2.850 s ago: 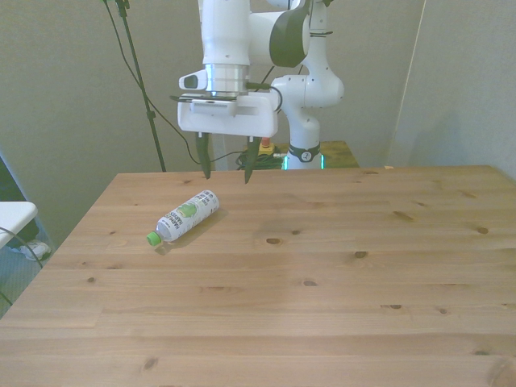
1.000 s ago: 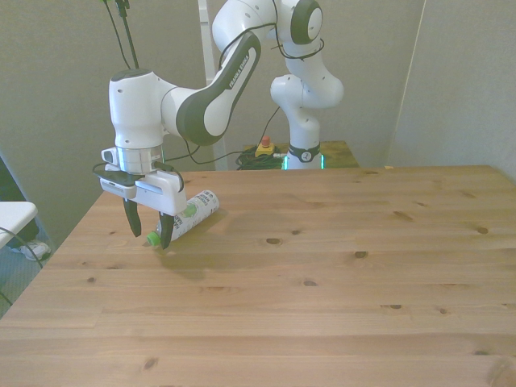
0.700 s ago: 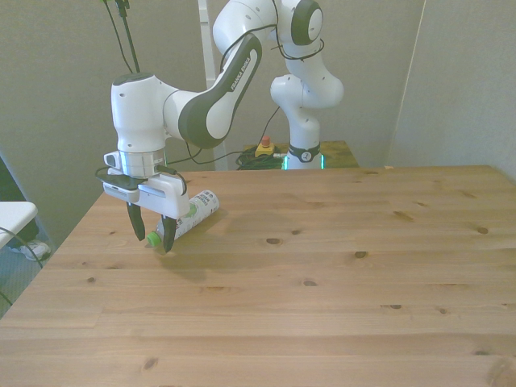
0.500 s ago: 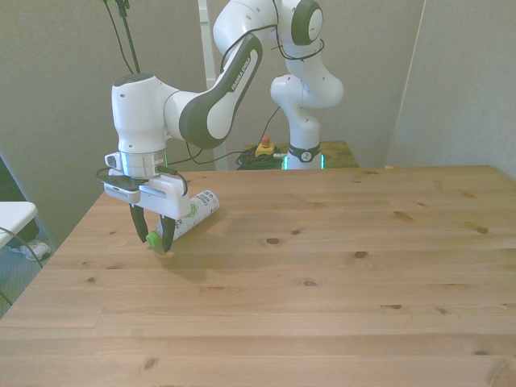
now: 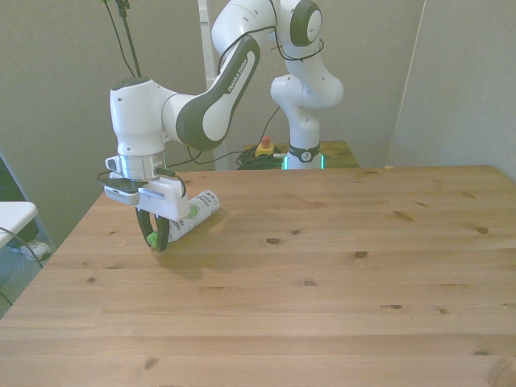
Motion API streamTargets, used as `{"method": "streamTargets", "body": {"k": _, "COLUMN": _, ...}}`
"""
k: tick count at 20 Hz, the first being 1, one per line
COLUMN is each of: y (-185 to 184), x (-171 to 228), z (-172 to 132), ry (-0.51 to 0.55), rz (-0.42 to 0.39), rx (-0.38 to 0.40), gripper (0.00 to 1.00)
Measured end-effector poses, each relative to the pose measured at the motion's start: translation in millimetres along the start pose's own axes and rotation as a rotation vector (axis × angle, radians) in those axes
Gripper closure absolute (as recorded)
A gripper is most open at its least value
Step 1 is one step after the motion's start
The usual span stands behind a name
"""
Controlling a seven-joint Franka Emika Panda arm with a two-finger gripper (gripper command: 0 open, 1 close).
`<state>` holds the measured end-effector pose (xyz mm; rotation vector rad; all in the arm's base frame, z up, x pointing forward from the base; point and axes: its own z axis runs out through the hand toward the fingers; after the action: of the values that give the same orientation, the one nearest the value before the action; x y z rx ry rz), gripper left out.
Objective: Stand the water bottle
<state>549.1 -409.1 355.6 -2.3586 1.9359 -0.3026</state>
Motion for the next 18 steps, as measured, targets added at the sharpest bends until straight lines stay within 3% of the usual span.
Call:
{"method": "streamTargets", "body": {"k": 8, "y": -13, "x": -10, "z": -14, "ry": -0.019, "rz": -0.026, "rx": 0.038, "gripper": 1.0}}
{"method": "streamTargets", "body": {"k": 18, "y": -65, "x": -71, "z": -148, "ry": -0.016, "rz": -0.128, "rx": 0.181, "gripper": 1.0}}
